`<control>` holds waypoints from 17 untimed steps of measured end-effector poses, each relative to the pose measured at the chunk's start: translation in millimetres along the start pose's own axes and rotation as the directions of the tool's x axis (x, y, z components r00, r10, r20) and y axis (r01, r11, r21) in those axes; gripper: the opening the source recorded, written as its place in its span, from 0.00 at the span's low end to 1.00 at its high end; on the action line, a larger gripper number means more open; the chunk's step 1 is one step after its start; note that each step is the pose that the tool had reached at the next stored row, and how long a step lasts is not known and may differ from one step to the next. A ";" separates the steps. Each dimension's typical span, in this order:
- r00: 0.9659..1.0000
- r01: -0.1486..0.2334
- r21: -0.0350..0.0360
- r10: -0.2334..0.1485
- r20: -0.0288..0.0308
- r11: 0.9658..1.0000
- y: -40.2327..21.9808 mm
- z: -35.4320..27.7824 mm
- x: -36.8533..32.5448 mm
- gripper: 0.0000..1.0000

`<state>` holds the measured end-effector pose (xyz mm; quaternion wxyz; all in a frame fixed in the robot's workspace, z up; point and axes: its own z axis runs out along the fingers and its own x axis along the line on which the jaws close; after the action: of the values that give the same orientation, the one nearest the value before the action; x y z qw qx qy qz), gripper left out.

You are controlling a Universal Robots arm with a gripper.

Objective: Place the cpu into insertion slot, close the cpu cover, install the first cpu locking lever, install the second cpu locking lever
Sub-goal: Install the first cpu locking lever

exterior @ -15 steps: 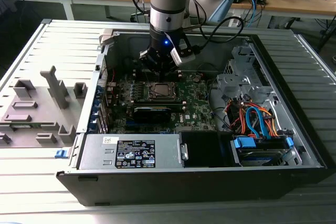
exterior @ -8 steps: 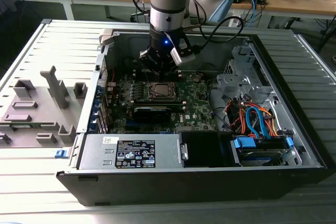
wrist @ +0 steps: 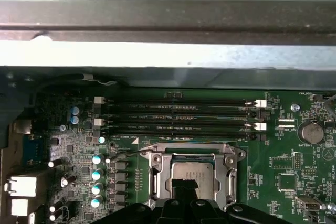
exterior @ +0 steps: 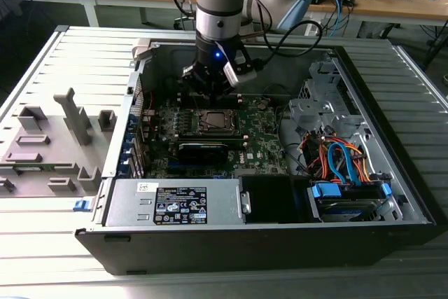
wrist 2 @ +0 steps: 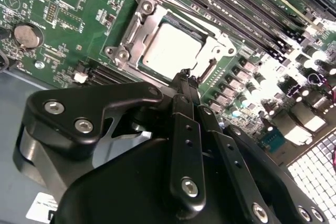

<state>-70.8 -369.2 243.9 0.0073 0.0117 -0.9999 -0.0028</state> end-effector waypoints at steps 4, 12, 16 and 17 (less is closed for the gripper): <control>1.000 0.000 0.000 0.000 0.001 1.000 1.1 -0.3 5.1 0.11; 1.000 0.000 0.000 0.000 0.002 1.000 5.1 -0.3 16.8 0.11; 1.000 0.000 0.000 0.000 0.003 1.000 6.1 -1.7 22.0 0.11; 1.000 0.000 0.000 0.000 0.003 1.000 6.3 -2.2 23.1 0.11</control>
<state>-94.1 -363.4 246.5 0.0056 0.0117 -0.9999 -0.0027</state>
